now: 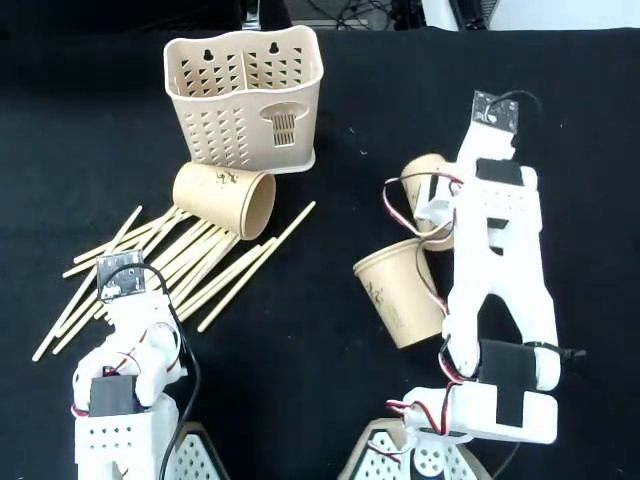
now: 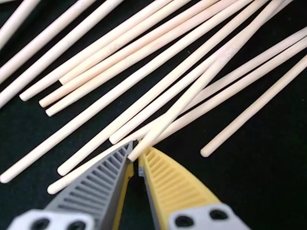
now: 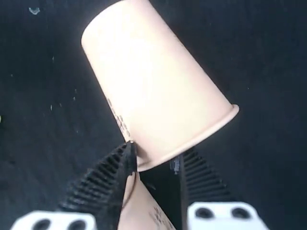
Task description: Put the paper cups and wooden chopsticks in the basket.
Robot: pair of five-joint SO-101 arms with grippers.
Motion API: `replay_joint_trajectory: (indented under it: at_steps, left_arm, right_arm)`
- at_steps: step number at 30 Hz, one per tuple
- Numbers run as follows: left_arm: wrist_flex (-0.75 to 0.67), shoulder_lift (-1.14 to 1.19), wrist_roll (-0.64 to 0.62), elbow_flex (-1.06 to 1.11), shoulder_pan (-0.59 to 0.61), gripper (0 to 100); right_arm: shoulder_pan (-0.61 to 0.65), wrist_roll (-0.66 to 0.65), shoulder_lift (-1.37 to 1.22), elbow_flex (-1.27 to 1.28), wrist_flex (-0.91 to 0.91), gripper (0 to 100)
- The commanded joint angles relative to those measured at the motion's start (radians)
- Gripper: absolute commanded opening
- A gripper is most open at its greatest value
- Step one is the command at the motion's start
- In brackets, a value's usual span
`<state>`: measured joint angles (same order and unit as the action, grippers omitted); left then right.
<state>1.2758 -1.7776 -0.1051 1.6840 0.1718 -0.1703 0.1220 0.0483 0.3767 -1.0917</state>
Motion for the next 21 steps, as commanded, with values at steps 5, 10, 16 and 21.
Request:
replay_joint_trajectory:
  at_steps: [5,10,16,21]
  left_arm:
    - [-0.021,-0.008,-0.008,0.016,-0.012,3]
    - [-0.021,-0.008,-0.008,0.016,-0.012,3]
    - [-0.021,-0.008,-0.008,0.016,-0.012,3]
    - [-0.021,-0.008,-0.008,0.016,-0.012,3]
  right_arm:
    - [0.017,0.003,0.004,0.062,0.157,5.1]
    - [0.011,-0.072,0.008,0.077,0.19,1.1]
    - [0.008,-0.232,0.044,0.073,0.178,1.2]
    - [0.006,-0.437,0.145,0.004,0.023,1.2]
